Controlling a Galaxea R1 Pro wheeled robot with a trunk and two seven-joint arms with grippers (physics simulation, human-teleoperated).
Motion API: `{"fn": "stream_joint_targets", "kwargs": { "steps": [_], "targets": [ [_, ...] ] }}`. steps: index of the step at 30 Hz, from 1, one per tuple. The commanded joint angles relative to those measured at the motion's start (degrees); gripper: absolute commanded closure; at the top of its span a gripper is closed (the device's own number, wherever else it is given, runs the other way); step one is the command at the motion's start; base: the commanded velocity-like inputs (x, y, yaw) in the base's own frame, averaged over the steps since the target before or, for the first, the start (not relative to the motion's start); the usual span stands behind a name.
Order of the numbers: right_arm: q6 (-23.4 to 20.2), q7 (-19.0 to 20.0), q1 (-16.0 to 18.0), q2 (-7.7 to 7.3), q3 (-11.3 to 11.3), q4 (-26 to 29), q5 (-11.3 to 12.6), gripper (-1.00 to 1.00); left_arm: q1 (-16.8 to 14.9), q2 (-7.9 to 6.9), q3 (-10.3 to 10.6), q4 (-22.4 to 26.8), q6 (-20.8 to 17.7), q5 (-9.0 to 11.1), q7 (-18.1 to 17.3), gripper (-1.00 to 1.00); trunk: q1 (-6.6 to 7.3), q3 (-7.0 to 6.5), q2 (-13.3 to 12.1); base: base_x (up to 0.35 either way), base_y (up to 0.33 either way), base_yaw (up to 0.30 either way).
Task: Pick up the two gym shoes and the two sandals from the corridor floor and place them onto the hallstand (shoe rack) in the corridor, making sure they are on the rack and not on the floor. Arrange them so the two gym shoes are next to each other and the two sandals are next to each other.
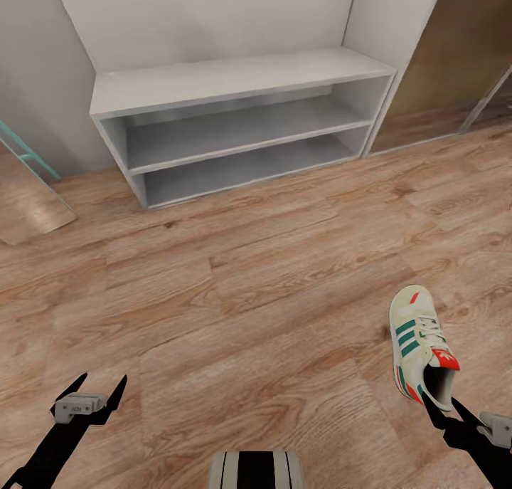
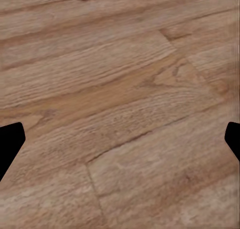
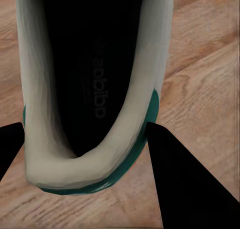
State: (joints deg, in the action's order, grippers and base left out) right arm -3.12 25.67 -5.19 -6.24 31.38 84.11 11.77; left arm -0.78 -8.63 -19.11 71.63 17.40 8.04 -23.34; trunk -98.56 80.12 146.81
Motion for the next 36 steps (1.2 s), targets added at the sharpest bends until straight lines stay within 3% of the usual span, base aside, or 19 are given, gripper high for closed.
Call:
{"fn": "stream_joint_targets", "kwargs": {
  "steps": [1,13,17,36],
  "targets": [
    [0.0,-0.1,0.0,0.0,0.0,0.0,0.1,1.0,0.0,0.0,0.0,0.0,0.0,0.0,0.0,-1.0,0.0,-0.07,0.0,0.0,0.0,-0.228],
    [0.0,-0.1,0.0,0.0,0.0,0.0,0.1,1.0,0.0,0.0,-0.1,0.0,0.0,0.0,0.1,-1.0,-0.08,-0.19,0.0,0.0,0.0,-0.226],
    [0.0,0.0,0.0,0.0,0.0,0.0,0.1,1.0,0.0,-0.04,-0.1,0.0,0.0,0.0,0.1,-1.0,-0.18,0.43,0.1,0.0,0.0,-0.222],
    [0.0,0.0,0.0,0.06,0.0,0.0,0.1,1.0,0.0,-0.03,-0.1,0.0,0.0,0.1,0.1,-1.0,-0.18,-0.9,0.1,0.0,0.0,-0.21]
  ]
}}
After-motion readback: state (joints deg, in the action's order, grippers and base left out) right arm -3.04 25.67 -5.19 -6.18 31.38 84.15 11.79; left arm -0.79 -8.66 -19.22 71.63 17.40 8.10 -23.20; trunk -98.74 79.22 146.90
